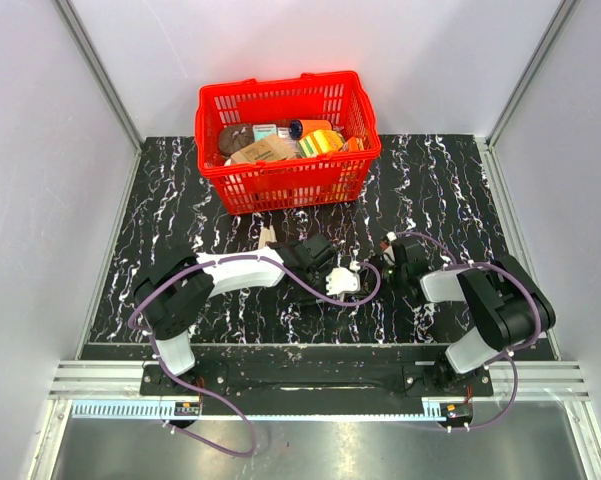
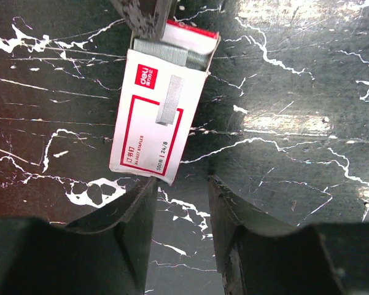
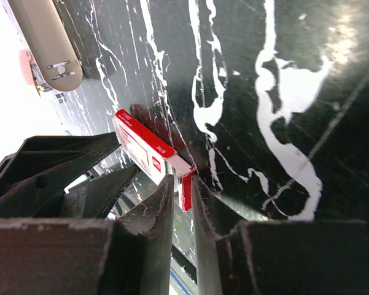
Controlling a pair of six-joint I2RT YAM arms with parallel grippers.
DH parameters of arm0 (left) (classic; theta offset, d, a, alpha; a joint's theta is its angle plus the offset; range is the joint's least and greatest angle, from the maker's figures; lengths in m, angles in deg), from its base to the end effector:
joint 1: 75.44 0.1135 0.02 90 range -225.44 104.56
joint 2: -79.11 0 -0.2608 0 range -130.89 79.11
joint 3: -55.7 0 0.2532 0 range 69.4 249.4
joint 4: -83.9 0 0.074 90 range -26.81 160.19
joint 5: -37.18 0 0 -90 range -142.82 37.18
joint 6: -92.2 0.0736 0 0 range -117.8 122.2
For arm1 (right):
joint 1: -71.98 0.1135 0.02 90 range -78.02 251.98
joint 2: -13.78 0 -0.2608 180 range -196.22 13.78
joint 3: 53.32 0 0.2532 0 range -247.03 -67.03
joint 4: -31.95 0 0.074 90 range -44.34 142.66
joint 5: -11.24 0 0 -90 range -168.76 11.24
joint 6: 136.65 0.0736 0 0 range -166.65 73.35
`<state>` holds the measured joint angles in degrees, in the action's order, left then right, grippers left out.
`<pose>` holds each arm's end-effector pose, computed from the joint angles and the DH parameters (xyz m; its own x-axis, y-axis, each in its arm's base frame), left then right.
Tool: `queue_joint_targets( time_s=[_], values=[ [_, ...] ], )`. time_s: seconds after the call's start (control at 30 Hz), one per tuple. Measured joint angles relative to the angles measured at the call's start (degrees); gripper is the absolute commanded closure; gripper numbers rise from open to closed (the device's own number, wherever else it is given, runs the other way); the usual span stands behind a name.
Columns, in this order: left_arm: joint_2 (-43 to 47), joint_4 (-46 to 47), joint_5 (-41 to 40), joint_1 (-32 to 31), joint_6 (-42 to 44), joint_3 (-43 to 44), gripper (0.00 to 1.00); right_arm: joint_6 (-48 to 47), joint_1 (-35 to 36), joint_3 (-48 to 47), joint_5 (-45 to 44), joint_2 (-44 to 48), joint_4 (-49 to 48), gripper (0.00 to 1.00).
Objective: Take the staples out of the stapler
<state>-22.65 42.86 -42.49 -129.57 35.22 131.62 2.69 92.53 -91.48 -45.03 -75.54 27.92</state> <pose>0.1994 -0.2983 0.1238 0.0051 0.9079 -0.4191 0.9967 0.0294 0.0757 0.2363 0.1322 0.0780 -0.9369 0.3225 -0.1346 0.0999 0.6162 0.7813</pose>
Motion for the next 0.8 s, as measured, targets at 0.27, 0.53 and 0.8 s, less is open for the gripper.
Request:
queue_joint_targets(
  time_s=[0.27,0.53,0.8],
  values=[
    [0.00,-0.02,-0.28,-0.15,0.20,0.00,0.58,1.18,1.88,-0.94,0.39,-2.25,-2.64,0.75],
    [0.00,-0.24,-0.55,-0.26,0.20,0.07,0.58,2.47,2.21,-1.46,1.38,-4.33,-5.29,0.74],
    [0.00,-2.67,-0.68,-0.26,0.17,0.66,0.58,1.88,2.60,-2.71,1.18,-3.87,-3.10,0.57]
  ],
)
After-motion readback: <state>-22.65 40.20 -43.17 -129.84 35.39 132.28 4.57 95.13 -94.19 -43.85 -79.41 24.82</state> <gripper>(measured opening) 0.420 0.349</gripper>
